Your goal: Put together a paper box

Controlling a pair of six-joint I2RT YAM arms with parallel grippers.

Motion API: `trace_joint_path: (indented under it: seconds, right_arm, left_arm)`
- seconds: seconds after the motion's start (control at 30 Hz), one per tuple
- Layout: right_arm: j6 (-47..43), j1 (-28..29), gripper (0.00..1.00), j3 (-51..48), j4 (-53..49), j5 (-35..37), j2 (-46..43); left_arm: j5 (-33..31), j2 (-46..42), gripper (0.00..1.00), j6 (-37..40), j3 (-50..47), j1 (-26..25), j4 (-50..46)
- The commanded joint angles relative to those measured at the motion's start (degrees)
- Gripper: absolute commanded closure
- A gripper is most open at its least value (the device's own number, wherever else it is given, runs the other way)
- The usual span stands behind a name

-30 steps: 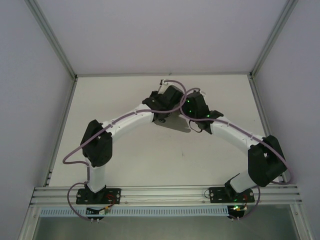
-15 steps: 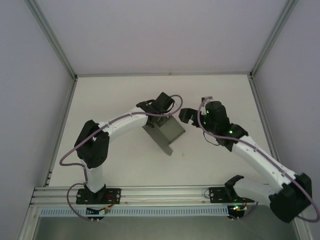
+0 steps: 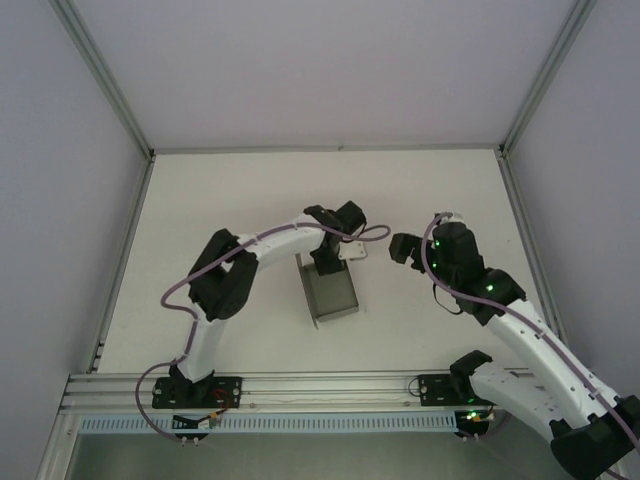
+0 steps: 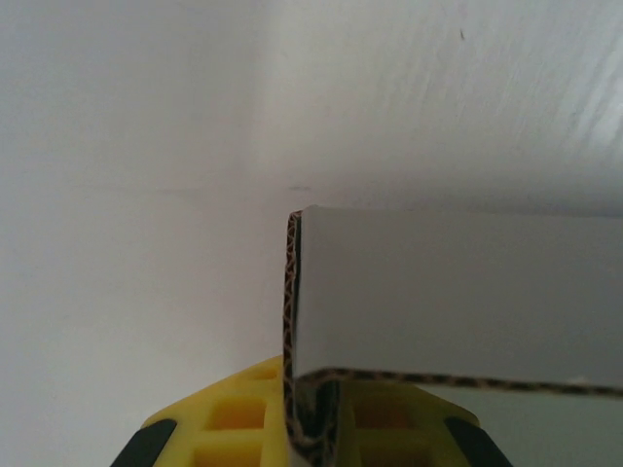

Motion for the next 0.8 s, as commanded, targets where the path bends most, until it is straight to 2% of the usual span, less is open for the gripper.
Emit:
trace_joint_path:
  seconds: [0.0, 0.2, 0.3, 0.67, 0.77]
  right_arm:
    - [-0.79, -0.40, 0.00, -0.67, -1.87, 0.91, 0.64]
    - [-0.71, -0.91, 0.00, -1.06, -2.26, 0.91, 0.76]
    - [-0.85, -1.02, 0.00, -1.28, -2.51, 0.67, 0.31]
    - [-3.24, -1.30, 0.00, -1.98, -2.18, -2.17, 0.07]
    - [-4.14, -1.45, 0.00, -1.94, -2.01, -2.56, -0.04]
  left_arm:
    - [-4.30, 1.70, 0.95, 2.04, 2.55, -0.43, -2.98]
    - [-6.84, 3.57, 0.77, 2.53, 3.22, -0.99, -2.69]
    - [-5.41, 2.25, 0.74, 2.29, 3.21, -1.02, -3.07]
    - [-0.04, -4.77, 0.00, 2.91, 2.42, -0.91, -4.02]
    - [0.55, -6.79, 0.00, 2.36, 2.04, -0.78, -3.19]
